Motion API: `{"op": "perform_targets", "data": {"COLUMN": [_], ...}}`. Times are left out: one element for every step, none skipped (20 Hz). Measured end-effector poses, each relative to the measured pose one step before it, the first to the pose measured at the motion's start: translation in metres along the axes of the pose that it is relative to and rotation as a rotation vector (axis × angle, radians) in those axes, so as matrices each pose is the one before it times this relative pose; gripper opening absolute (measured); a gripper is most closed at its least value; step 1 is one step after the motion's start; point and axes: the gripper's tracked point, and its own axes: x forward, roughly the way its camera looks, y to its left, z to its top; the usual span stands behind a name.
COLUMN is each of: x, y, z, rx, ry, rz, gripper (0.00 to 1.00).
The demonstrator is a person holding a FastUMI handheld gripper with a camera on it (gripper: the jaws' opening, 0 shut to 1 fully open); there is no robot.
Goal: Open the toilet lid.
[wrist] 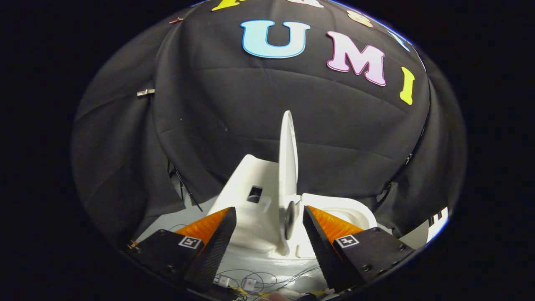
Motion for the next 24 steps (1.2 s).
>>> {"op": "perform_targets", "data": {"x": [0.00068,0.00036,0.00010,-0.00100,-0.00076,-0.00195,-0.00295,-0.00286,-0.00381,-0.00469,-0.00578,-0.00433,-0.00418,-0.00417,-0.00425,-0.00468,-0.00262,-0.00366,-0.00367,-0.00207,-0.00404,-0.00240,-0.00209,-0.00153], "y": [-0.00057,-0.00008,-0.00108,-0.00044,0.00160,-0.00167,-0.00065,0.00124,0.00025,0.00062,-0.00015,-0.00183,-0.00173,-0.00283,-0.00215,-0.00420,-0.00655,-0.00789,-0.00857,-0.00592,-0.01340,-0.01367,-0.01285,-0.01541], "z": [-0.00204,0.00058,-0.00027,0.00149,0.00289,0.00373,0.00502,0.00478,0.00424,0.00495,0.00706,0.00687,0.00602,0.00636,0.00420,0.00340,0.00252,0.00464,0.00539,0.00406,0.00241,0.00427,0.00359,0.00004], "rx": [0.00616,0.00893,-0.00105,-0.00866,-0.00692,0.00110,0.00835,0.00880,0.00602,0.00707,0.00870,0.00564,0.00069,-0.00211,0.00183,0.00233,0.00331,-0.00033,0.00301,0.00448,-0.00207,0.00771,0.00953,0.01274], "ry": [0.00530,0.00157,0.00324,-0.00497,-0.00622,-0.01333,-0.01179,-0.01005,-0.00653,-0.00937,-0.01484,-0.01293,-0.01342,-0.01030,-0.00693,-0.00037,-0.00689,-0.00997,-0.01086,-0.01370,-0.00772,-0.01826,-0.01280,-0.01068], "rz": [-0.00110,0.00232,0.00039,-0.00212,0.00498,-0.00363,0.01170,0.01222,0.01250,0.01412,0.01215,0.00964,0.00922,0.00845,0.01208,0.00775,0.01057,0.00404,0.00834,0.02315,-0.00340,0.00582,0.00239,0.00286], "gripper": [1.00,1.00,0.99,1.00,1.00,1.00,1.00,0.99,1.00,0.99,1.00,0.99,1.00,0.99,0.99,1.00,1.00,0.99,0.99,0.99,1.00,1.00,1.00,1.00]}}
